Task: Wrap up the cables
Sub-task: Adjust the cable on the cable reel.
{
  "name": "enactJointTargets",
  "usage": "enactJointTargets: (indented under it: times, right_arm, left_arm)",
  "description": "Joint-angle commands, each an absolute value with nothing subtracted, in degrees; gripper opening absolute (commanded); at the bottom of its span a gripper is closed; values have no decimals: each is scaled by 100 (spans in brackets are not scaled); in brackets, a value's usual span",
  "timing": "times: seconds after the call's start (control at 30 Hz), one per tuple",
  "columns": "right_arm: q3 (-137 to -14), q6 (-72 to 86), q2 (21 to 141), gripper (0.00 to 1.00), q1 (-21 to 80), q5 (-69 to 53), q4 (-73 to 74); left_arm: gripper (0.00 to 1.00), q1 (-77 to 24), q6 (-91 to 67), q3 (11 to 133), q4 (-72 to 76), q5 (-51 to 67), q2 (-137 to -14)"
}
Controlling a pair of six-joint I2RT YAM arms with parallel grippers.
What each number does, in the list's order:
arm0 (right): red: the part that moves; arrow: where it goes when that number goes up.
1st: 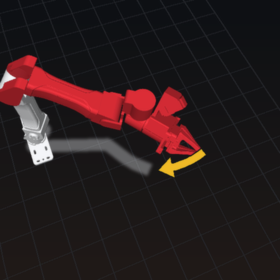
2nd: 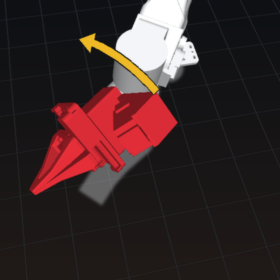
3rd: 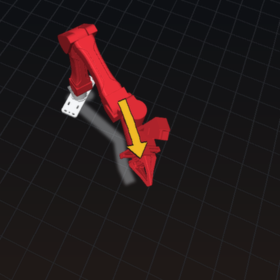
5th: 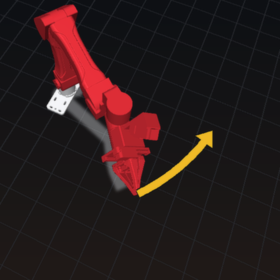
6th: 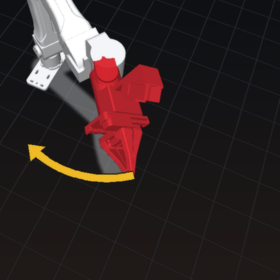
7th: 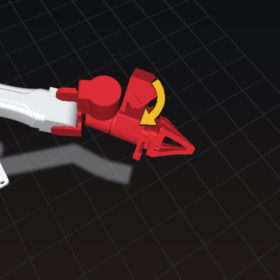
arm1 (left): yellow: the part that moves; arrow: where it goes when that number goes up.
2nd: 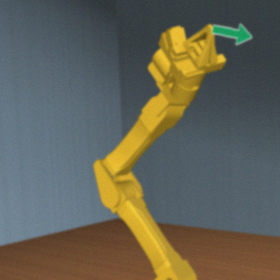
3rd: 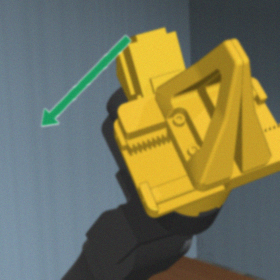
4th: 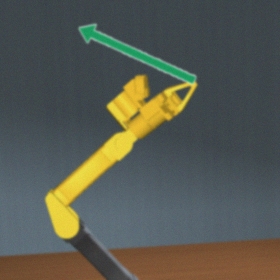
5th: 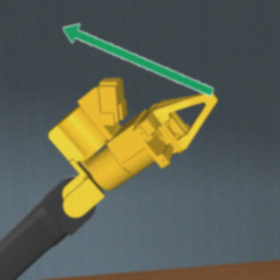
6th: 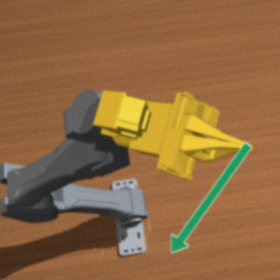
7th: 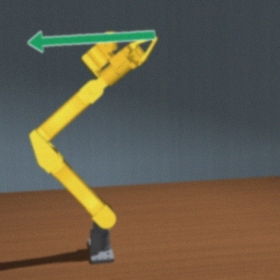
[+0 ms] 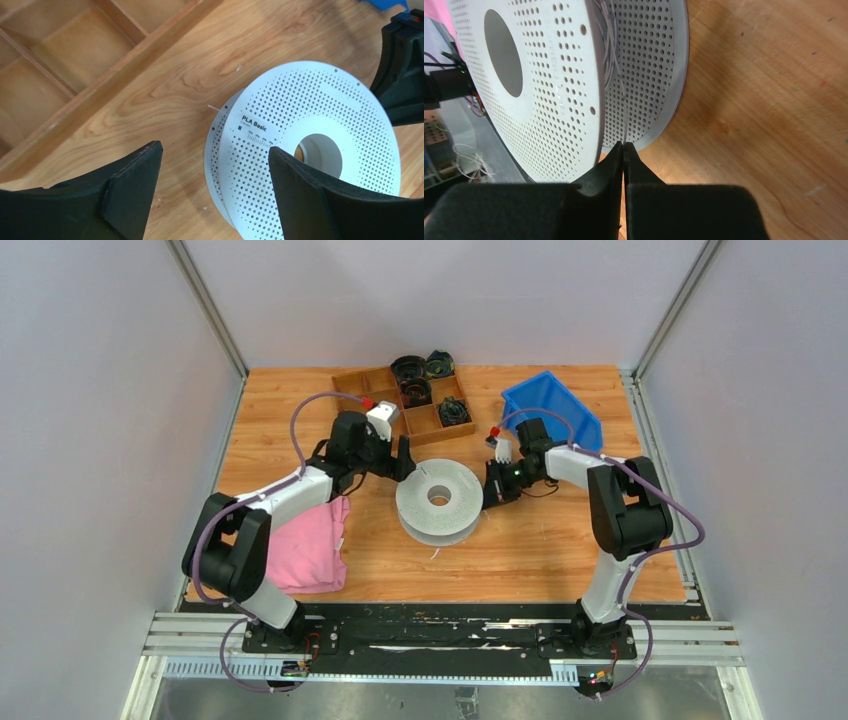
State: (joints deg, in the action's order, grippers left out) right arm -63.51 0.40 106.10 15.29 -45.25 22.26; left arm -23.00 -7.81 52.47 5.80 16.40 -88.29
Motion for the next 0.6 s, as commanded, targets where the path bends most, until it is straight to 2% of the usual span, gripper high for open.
enactJointTargets:
  times: [0.0, 0.27, 0.57]
  right_arm:
    - [-5884, 936, 10489, 1, 1412, -5075, 1398]
    - [-5408, 2243, 10455, 1, 1357, -5648, -23]
    - [-4962, 3296, 10502, 1, 1360, -5665, -1195]
  left_arm:
    - [81, -2431, -820, 5066, 862, 1491, -9035]
    - [76, -2553, -837, 4862, 1131, 1356, -9176]
    - [67, -2623, -896, 4789, 1208, 1380, -9374]
